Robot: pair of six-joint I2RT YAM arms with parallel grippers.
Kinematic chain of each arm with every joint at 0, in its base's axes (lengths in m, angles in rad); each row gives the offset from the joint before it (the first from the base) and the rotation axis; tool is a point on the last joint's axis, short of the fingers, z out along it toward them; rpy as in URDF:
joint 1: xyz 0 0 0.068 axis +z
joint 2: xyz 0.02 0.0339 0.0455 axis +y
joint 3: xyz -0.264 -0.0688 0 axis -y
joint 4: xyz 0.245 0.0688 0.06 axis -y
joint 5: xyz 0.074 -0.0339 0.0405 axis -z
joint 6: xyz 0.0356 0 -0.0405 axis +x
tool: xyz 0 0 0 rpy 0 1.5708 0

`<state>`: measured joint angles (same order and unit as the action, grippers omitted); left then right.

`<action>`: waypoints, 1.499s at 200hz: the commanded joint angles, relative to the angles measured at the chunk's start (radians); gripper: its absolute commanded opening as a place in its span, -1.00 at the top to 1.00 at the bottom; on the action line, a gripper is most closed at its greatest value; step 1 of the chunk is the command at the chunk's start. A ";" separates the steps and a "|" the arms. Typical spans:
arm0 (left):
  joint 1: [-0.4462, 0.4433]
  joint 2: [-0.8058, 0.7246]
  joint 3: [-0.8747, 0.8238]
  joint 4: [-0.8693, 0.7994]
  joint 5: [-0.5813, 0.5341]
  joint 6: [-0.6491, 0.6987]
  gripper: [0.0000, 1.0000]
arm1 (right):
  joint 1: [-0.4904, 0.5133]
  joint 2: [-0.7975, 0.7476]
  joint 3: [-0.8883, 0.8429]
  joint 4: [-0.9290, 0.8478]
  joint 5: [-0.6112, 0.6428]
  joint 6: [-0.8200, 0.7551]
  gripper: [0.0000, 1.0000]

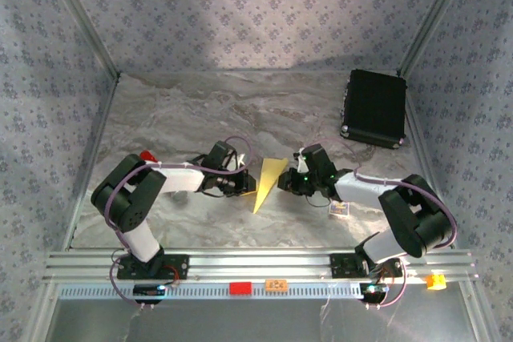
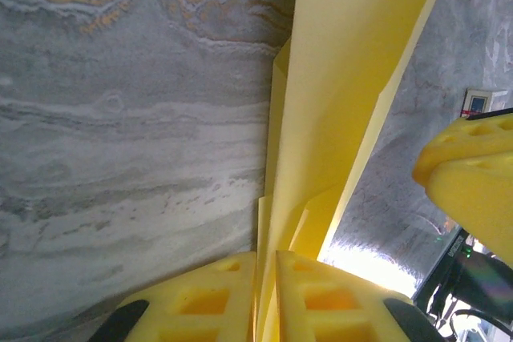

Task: Fold a paper plane with a square sheet of paper (pick it up from the middle)
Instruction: Fold the wing for the fifth time at the center of the table, then turn over a paper plane at the center of the table.

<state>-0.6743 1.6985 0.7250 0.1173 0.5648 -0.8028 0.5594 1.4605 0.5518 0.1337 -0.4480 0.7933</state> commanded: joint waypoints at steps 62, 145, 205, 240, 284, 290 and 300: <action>-0.008 0.025 0.017 0.025 0.038 0.008 0.67 | 0.035 0.062 -0.003 0.047 0.009 0.027 0.60; -0.023 0.028 0.036 0.002 0.047 0.031 0.66 | 0.046 0.081 0.011 0.047 0.001 0.027 0.60; -0.038 0.042 0.047 0.006 0.064 0.045 0.52 | 0.052 0.106 0.010 0.056 -0.012 0.035 0.60; -0.045 0.059 0.060 -0.018 0.060 0.060 0.46 | 0.053 0.115 -0.001 0.078 -0.022 0.043 0.60; -0.051 0.074 0.072 -0.041 0.055 0.074 0.43 | 0.053 0.129 -0.007 0.115 -0.044 0.056 0.61; -0.051 0.076 0.074 -0.039 0.059 0.075 0.43 | 0.054 0.131 -0.009 0.119 -0.045 0.056 0.61; -0.051 0.081 0.077 -0.039 0.071 0.078 0.44 | 0.054 0.136 -0.009 0.126 -0.048 0.059 0.61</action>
<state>-0.7139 1.7508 0.7765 0.0967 0.6071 -0.7528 0.6014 1.5654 0.5522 0.2001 -0.4637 0.8310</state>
